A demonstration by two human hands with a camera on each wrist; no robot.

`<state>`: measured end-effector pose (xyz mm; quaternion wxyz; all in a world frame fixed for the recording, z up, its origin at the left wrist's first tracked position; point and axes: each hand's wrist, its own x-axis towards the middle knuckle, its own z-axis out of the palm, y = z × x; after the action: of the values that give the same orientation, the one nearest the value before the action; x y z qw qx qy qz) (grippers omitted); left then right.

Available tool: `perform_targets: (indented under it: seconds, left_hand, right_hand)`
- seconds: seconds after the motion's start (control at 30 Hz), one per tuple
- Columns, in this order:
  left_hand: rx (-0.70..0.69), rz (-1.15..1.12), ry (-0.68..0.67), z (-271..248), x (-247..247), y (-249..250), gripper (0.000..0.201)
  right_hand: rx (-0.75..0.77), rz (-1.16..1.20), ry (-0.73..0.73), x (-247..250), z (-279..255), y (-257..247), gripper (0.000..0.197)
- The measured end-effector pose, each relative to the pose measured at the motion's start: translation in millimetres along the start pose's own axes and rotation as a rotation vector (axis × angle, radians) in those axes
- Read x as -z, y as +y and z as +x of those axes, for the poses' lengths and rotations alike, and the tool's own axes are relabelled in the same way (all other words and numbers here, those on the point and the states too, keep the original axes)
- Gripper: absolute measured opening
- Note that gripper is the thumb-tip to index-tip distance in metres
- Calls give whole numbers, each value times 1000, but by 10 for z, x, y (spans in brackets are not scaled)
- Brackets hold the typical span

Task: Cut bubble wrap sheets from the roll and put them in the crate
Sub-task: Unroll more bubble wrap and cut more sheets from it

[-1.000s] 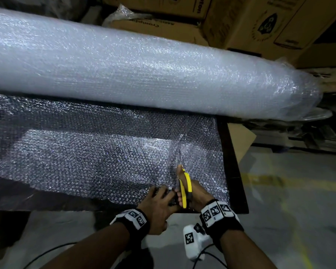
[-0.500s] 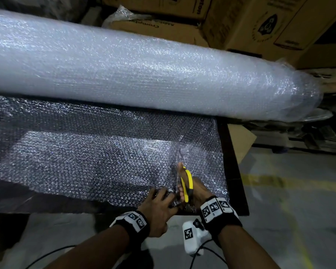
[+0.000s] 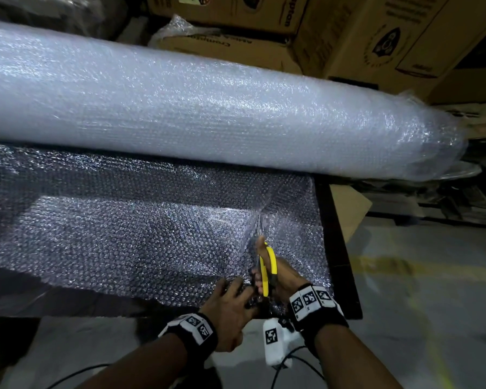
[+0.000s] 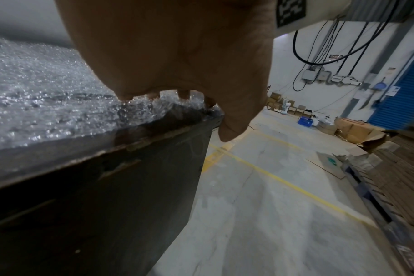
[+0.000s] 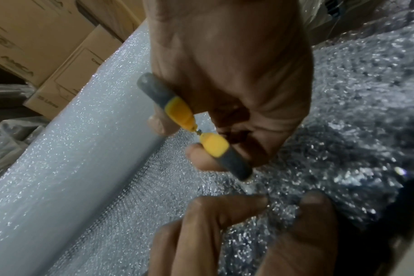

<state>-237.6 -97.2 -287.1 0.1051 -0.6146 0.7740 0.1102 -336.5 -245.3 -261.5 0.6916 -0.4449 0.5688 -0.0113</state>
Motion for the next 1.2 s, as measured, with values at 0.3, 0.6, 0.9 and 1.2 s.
perform_targets:
  seconds: [0.3,0.6,0.9,1.2]
  left_hand:
    - [-23,-16,12,11,-48,-26,85]
    - [-28,-20,-21,11,-12,-35,73]
    - [-81,-53,-95,11,-43,-62,72]
    - [-63,-124,-38,20,-4,-65,74]
  right_hand:
    - [5,-10,-23,17,3,-56,83]
    - [-44,130,-19,6,6,64,90]
    - [-72,100,-47,19,59,71,98]
    - [-95,137,-66,149,-45,149,87]
